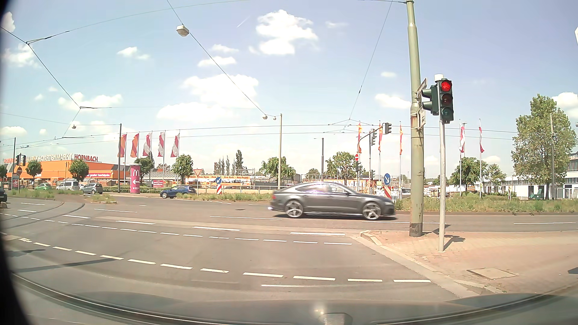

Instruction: Follow the waypoints while adhering to traffic rules and regulations

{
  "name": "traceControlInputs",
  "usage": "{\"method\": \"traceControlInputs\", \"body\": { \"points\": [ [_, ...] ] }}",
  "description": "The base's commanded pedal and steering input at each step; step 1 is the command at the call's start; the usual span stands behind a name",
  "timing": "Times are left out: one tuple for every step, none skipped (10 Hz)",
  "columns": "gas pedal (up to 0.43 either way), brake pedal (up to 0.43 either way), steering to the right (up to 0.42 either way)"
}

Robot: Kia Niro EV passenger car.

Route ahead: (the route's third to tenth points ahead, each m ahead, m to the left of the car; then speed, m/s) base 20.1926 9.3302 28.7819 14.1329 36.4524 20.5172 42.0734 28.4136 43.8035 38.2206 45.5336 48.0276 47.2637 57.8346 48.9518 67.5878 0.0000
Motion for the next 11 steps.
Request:
{"method": "traceControlInputs", "body": {
  "points": [
    [0.0, 0.348, -0.049],
    [0.0, 0.348, -0.048],
    [0.0, 0.348, -0.048],
    [0.0, 0.348, -0.048],
    [0.0, 0.348, -0.048],
    [0.0, 0.348, -0.048],
    [0.0, 0.348, -0.048],
    [0.0, 0.348, -0.048],
    [0.0, 0.348, -0.049],
    [0.0, 0.348, -0.048],
    [0.0, 0.348, -0.048]
  ]
}}
